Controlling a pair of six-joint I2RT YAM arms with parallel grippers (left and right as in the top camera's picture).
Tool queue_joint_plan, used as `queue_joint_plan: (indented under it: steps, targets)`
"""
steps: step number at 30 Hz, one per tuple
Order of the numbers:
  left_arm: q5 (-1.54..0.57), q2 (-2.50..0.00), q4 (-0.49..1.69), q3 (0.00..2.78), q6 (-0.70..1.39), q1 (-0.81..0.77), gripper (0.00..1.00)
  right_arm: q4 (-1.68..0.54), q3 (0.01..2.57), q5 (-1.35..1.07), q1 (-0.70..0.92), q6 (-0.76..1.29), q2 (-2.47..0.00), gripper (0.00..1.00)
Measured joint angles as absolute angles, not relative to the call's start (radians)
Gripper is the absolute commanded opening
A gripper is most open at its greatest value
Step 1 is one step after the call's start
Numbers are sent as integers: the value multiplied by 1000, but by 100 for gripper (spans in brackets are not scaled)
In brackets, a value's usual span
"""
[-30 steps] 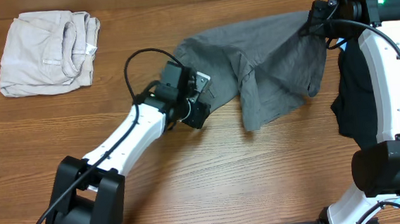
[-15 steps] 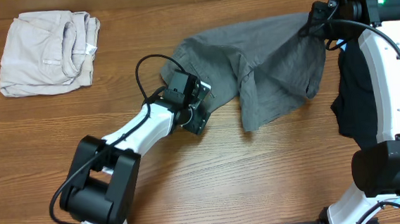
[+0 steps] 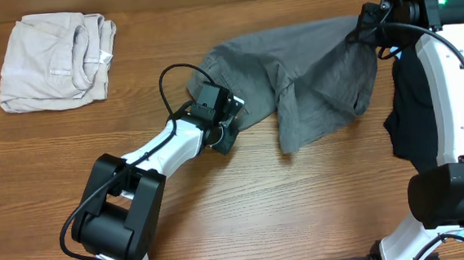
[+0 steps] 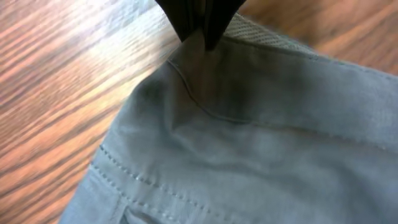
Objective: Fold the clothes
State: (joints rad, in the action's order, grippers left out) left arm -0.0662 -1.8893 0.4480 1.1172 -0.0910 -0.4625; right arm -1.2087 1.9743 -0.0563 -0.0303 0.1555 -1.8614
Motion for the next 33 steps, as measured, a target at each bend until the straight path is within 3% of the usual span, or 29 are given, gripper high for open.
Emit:
queue_joint_plan:
  steps: [10,18,25,33]
  targets:
    - [89,-1743,872,1557,-22,-382,4,-1278,1975,-73,-30,155,-1830,4]
    - [144,-1486,1099,1923,-28,-352,4,-1407,1977,-113,-31,155,-1608,4]
    - [177,-1369,1238,2021,-28,-352,4,-1540,1980,-178,-31,156,-1457,4]
    - [220,-1229,1237,2064,-25,-352,4,-1595,1981,-220,-31,156,-1393,4]
